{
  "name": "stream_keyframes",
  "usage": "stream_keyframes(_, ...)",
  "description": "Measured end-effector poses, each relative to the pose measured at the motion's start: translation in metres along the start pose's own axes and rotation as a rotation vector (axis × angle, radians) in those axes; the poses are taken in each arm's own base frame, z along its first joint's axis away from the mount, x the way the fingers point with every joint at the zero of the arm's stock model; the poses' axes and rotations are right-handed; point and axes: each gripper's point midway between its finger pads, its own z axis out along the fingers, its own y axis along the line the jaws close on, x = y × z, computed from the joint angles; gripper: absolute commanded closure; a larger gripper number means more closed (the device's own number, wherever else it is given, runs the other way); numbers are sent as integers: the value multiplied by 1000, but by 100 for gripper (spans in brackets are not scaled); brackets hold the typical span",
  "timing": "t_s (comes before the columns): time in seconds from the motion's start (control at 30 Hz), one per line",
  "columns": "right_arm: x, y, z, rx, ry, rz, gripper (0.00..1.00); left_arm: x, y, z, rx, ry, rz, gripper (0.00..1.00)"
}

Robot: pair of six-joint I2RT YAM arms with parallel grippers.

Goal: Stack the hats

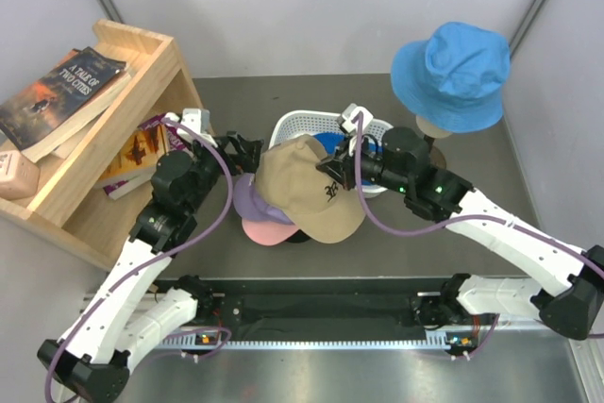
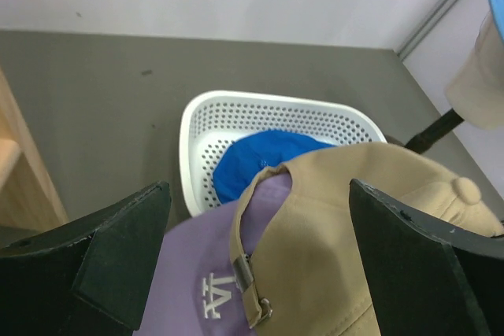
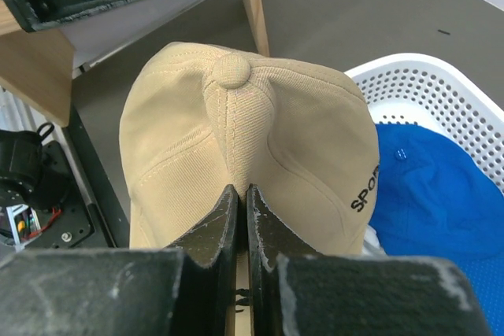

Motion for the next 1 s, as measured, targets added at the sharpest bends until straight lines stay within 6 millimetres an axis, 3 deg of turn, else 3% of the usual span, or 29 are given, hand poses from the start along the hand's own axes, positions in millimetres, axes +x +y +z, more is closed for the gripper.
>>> stream_keyframes(0.23, 13, -5, -8, 27, 3, -10, 100, 29, -3, 3, 37, 58, -64, 2)
stream_keyframes(0.5, 19, -7, -6, 35, 4, -9, 100, 42, -14, 6, 105, 85, -94, 20)
stream_keyframes(0.87, 26, -12, -9, 63, -3, -7, 100, 74, 6, 9, 23, 154, -102, 23)
stream_keyframes(1.0, 26, -13, -9, 66, -4, 0, 100, 83, 1, 9, 52, 186, -103, 31)
